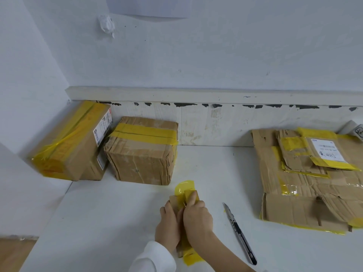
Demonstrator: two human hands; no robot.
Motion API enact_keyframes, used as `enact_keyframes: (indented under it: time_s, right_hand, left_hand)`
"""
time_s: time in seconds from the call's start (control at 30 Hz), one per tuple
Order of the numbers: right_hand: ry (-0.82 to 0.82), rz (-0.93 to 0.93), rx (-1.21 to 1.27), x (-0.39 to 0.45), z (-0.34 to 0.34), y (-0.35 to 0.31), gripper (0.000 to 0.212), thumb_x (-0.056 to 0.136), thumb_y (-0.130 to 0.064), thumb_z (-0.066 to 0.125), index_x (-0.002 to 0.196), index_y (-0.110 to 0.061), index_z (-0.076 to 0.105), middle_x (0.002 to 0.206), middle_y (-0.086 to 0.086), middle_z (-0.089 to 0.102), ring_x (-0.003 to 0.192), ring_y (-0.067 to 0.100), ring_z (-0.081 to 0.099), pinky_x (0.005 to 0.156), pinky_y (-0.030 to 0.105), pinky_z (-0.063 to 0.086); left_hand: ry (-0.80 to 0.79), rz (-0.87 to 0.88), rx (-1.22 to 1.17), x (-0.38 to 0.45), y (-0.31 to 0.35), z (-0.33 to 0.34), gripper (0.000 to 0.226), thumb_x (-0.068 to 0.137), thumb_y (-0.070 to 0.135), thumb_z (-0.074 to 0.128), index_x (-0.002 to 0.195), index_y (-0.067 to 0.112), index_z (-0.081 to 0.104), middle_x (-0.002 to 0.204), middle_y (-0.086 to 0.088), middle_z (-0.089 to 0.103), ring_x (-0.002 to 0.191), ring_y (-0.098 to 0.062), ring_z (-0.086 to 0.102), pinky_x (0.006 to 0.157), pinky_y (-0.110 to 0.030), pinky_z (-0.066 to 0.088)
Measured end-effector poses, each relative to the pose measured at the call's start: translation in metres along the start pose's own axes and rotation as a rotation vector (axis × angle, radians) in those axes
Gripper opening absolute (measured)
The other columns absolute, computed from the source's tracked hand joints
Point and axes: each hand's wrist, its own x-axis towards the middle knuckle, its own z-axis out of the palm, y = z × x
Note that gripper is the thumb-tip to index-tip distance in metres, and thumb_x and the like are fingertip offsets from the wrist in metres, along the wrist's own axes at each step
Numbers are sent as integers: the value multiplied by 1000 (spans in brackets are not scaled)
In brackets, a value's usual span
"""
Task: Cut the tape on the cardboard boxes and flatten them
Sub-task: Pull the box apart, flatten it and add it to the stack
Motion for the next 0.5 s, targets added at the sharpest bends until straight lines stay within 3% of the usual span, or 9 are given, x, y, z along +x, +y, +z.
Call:
enact_keyframes:
  time_s: [0.13, 0.23, 0.33, 0.43, 0.5]
  right_hand:
    - [-57, -16, 66, 2, -15, 18, 62, 96, -5, 39, 147, -1, 4, 123, 13, 54, 110, 26, 58, 82, 28, 46]
    - [-110, -37, 174, 5, -22, 33, 40, 93, 0, 37, 132, -8, 30, 117, 13, 57, 103, 30, 58, 73, 31, 40]
    - [-142, -61, 338, 8, -28, 53, 18, 96, -10, 35, 114, -11, 40, 114, 10, 59, 90, 25, 53, 67, 25, 35]
    - [-204, -37, 550, 7, -30, 71, 24, 95, -16, 44, 117, -8, 48, 116, 7, 58, 105, 22, 55, 78, 25, 42]
    - [-233, 15, 691, 5, -32, 77, 23, 92, -17, 50, 113, -7, 53, 112, 8, 60, 105, 24, 56, 89, 34, 47]
  left_hand:
    - [-9, 24, 151, 3, -3, 2, 42, 100, 40, 31, 134, 15, 30, 127, -8, 39, 111, -30, 54, 94, -40, 45]
    - [-20, 42, 200, 4, -6, 1, 44, 100, 39, 30, 135, 13, 27, 129, -8, 38, 111, -29, 55, 91, -36, 45]
    - [-13, 56, 204, 6, -8, 2, 43, 100, 39, 31, 134, 13, 28, 128, -7, 39, 109, -27, 55, 87, -33, 45]
    - [-3, 55, 207, 6, -9, 2, 45, 100, 39, 33, 135, 11, 28, 127, -8, 40, 108, -27, 55, 85, -31, 45]
    - [-8, 49, 206, 4, -8, 3, 53, 99, 42, 33, 141, 13, 21, 132, -7, 38, 111, -26, 54, 83, -30, 45]
